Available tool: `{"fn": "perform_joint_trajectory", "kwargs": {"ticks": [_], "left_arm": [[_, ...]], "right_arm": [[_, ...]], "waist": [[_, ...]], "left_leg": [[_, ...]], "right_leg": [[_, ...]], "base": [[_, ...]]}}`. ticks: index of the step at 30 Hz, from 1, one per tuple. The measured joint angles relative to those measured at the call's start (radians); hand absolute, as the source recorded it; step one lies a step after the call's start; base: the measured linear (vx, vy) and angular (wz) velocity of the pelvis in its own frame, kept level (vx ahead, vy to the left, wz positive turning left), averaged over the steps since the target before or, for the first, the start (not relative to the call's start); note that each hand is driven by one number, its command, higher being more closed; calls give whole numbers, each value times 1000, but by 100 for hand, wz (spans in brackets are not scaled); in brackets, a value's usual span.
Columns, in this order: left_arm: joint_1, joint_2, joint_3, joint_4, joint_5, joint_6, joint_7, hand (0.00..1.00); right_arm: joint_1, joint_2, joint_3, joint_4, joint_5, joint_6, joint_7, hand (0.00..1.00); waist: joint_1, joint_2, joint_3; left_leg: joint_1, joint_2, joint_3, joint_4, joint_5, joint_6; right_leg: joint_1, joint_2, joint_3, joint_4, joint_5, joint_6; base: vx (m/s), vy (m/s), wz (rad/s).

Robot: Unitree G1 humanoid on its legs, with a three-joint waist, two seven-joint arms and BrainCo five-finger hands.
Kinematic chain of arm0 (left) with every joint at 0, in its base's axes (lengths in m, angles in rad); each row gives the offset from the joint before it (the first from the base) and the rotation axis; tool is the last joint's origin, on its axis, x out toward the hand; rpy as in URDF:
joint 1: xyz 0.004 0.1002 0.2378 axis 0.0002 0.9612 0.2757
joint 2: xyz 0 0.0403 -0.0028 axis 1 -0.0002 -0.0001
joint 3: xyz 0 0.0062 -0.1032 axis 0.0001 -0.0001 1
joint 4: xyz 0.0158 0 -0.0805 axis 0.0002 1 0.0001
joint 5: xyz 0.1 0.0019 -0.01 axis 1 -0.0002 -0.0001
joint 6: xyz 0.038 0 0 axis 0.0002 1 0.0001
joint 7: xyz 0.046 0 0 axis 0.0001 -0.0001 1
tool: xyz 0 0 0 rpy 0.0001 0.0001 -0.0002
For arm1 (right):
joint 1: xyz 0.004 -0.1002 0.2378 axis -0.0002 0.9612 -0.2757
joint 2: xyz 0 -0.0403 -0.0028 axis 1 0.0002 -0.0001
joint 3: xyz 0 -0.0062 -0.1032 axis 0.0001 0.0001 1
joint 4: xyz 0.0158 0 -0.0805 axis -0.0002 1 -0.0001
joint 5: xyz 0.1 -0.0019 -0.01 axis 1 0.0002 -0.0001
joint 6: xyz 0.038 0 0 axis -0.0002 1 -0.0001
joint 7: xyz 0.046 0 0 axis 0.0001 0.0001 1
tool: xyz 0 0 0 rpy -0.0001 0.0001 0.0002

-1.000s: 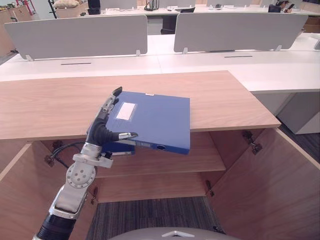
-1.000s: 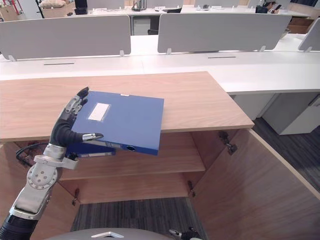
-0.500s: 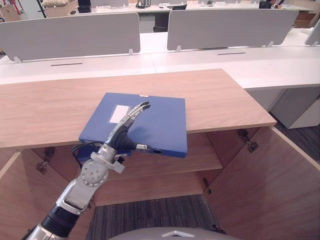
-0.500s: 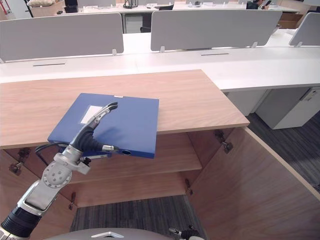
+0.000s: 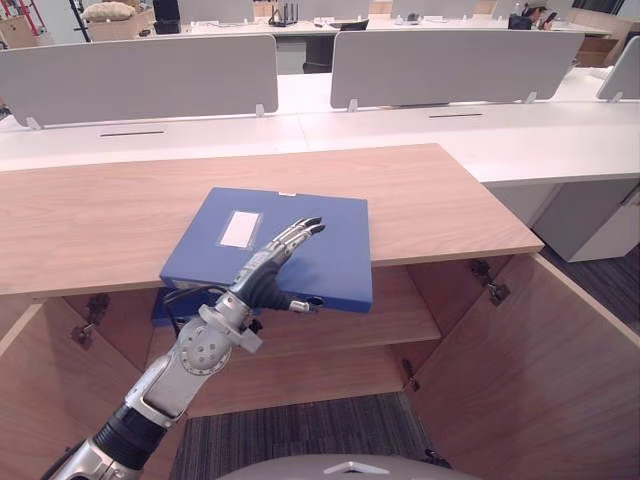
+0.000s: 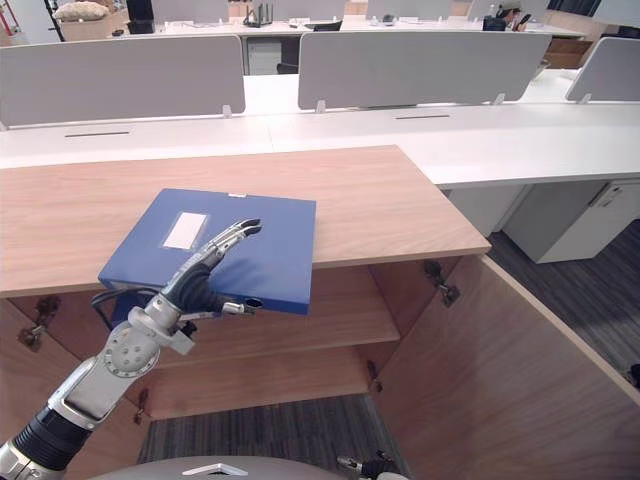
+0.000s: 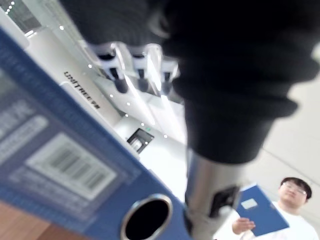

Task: Walk over to the cabinet, pick up the folder, carry it to the office cabinet, place the folder inside the office cabinet, then close the office cabinet door

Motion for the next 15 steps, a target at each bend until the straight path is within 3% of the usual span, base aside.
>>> {"fn": "perform_joint_trajectory", "kwargs": {"ticks": [15], "left_arm": [[1, 17, -5, 6, 248, 0, 69, 0]], "right_arm": [[0, 0, 0, 29, 0, 0, -15, 0]], "waist": [[0, -5, -4]], "left_leg": [[0, -1, 0, 0, 0, 0]], "right_leg": [[0, 0, -1, 1, 0, 0]], "base": [[0, 0, 0]]}}
